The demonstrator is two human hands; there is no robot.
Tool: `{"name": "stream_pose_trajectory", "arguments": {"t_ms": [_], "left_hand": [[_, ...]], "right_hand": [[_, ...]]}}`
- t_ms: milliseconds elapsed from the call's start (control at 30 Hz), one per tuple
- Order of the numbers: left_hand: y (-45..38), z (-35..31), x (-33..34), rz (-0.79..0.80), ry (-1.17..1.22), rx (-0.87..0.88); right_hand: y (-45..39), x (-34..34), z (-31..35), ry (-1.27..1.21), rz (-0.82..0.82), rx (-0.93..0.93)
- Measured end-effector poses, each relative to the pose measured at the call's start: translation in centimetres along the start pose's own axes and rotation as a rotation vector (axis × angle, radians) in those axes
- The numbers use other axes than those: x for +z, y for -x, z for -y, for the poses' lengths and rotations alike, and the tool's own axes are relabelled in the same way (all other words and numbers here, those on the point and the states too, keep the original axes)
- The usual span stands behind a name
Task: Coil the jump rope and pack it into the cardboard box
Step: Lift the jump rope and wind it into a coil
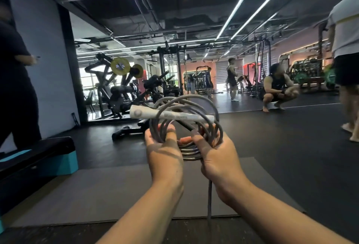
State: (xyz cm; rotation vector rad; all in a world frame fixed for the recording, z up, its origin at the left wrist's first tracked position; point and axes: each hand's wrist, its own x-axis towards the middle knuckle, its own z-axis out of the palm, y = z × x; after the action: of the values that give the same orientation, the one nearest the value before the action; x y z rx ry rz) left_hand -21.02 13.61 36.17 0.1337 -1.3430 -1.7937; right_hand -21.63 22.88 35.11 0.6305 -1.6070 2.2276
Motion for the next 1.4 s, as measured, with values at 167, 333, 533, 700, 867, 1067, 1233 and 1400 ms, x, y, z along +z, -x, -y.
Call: {"name": "stream_pose_trajectory", "arguments": {"t_ms": [167, 333, 533, 700, 867, 1067, 1233, 1400], "left_hand": [[0.5, -0.6, -0.9, -0.094, -0.117, -0.085], [2.0, -2.7, -2.9, 0.109, -0.155, -0.454], [1.8, -8.1, -6.5, 0.202, -0.237, -0.543], [2.3, -10.5, -5.5, 0.507, -0.772, 0.128], [-3.3, -11.2, 1.5, 1.037, -1.113, 0.087], [-4.9, -9.6, 2.8, 1.307, -0.926, -0.232], [-4.3, -8.6, 1.5, 1.347, -0.75, -0.17], [-5.2, -10.2, 0.0, 1.358, -0.797, -0.151]], "right_hand": [[-1.6, -1.1, 0.8, 0.11, 0.154, -0.069], [-3.2, -2.6, 2.9, 0.606, 0.265, -0.149], [-5.2, -4.4, 4.7, 0.929, 0.335, -0.104], [-5.5, -4.3, 6.2, 1.075, 0.497, -0.137], [-5.6, -3.1, 7.6, 1.266, 0.662, -0.205], [-6.0, -4.0, 8.9, 1.301, 0.736, -0.216], [-5.8, -5.4, 10.2, 0.976, 0.805, -0.092], [-6.0, -7.5, 11.4, 0.751, 0.771, 0.121]]}}
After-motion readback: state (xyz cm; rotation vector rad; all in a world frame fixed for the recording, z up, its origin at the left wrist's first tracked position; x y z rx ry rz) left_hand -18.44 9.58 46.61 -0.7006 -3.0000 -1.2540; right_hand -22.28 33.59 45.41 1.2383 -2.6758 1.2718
